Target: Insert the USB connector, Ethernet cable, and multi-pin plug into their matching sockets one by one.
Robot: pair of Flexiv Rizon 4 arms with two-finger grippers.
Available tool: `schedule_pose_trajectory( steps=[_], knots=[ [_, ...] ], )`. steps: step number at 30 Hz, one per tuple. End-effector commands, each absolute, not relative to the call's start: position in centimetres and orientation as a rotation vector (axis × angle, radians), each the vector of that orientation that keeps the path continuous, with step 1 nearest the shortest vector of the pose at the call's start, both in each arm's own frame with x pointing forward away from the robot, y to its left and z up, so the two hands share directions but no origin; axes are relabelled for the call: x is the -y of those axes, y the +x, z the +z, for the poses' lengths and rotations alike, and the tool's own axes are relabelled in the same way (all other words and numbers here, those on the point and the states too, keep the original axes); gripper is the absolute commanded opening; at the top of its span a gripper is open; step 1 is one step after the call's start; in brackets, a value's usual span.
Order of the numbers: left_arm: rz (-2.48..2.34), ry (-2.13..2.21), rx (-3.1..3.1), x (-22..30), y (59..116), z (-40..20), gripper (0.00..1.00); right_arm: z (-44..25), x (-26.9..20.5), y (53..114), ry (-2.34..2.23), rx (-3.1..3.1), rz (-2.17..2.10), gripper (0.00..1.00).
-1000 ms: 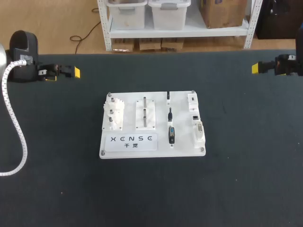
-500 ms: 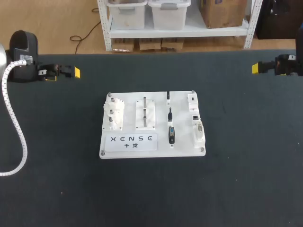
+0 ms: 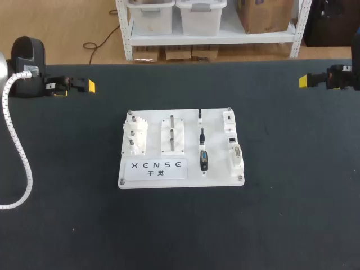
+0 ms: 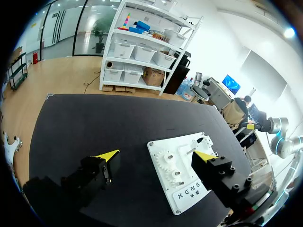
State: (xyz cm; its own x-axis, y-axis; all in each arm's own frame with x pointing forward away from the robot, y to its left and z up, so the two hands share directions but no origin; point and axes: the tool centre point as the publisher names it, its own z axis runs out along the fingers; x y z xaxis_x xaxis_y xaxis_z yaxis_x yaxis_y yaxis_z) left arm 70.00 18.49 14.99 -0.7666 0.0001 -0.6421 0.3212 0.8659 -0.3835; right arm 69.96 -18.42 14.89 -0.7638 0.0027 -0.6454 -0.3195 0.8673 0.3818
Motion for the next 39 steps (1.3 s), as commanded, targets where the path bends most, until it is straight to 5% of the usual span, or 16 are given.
schedule_pose_trajectory(
  steps=[1,35,39],
  knots=[
    [-0.637,0.231,-2.374,-18.5,70.0,15.0,1.00,14.9,18.4,70.0,-0.229,-2.371,0.634,1.00],
    [-0.637,0.231,-2.374,-18.5,70.0,15.0,1.00,14.9,18.4,70.0,-0.229,-2.371,0.634,1.00],
    [-0.637,0.231,-2.374,-18.5,70.0,15.0,1.00,15.5,15.3,71.5,-0.244,-2.456,0.471,1.00]
  ],
)
